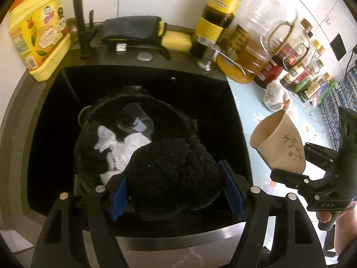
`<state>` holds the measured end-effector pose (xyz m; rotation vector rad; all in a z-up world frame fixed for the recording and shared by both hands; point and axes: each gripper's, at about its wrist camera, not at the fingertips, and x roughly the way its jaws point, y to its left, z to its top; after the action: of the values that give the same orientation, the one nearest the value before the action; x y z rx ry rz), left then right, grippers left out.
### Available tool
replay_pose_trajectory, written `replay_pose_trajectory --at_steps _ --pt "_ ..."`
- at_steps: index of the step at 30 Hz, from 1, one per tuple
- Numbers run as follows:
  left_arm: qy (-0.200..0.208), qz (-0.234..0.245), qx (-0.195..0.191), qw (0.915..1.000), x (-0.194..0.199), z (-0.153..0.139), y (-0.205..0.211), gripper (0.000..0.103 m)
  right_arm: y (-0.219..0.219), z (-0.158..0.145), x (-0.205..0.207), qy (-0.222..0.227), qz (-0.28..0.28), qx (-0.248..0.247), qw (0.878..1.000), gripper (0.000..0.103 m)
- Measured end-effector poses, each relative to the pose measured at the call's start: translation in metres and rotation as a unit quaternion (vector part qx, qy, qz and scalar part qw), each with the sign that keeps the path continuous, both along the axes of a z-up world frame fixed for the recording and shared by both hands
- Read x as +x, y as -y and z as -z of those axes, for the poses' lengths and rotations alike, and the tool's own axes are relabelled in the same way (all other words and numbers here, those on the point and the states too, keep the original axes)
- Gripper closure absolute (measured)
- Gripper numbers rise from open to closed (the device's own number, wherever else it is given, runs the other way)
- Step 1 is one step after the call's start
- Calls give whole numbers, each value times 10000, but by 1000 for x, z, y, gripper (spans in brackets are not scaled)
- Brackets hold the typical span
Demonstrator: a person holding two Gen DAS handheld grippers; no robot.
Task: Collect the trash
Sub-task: 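Open both tools to drop the paper cup and knit ball into the bin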
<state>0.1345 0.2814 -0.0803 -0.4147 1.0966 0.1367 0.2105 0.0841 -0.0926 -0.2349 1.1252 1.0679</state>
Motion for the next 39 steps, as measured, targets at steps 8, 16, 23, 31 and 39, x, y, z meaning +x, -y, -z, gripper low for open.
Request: replay_pose_trajectory --at_steps 8,16,23,31,39 --pt "-46 -249 -105 9996 -7 9 -44 32 -55 1 8 -62 -121 -36 9999 42" --pt "-229 -466 -315 9982 -6 32 -76 32 -105 12 23 -129 -327 -163 9992 42" --pt "-464 -544 -553 9959 6 56 -94 32 -136 22 35 -364 -281 -300 9985 42" --pt "-747 -528 -681 9935 19 70 -108 21 -152 30 44 -490 -243 -344 9979 24" --pt "-866 -531 -599 9930 22 74 -110 18 -142 33 46 -616 -50 -297 9976 24"
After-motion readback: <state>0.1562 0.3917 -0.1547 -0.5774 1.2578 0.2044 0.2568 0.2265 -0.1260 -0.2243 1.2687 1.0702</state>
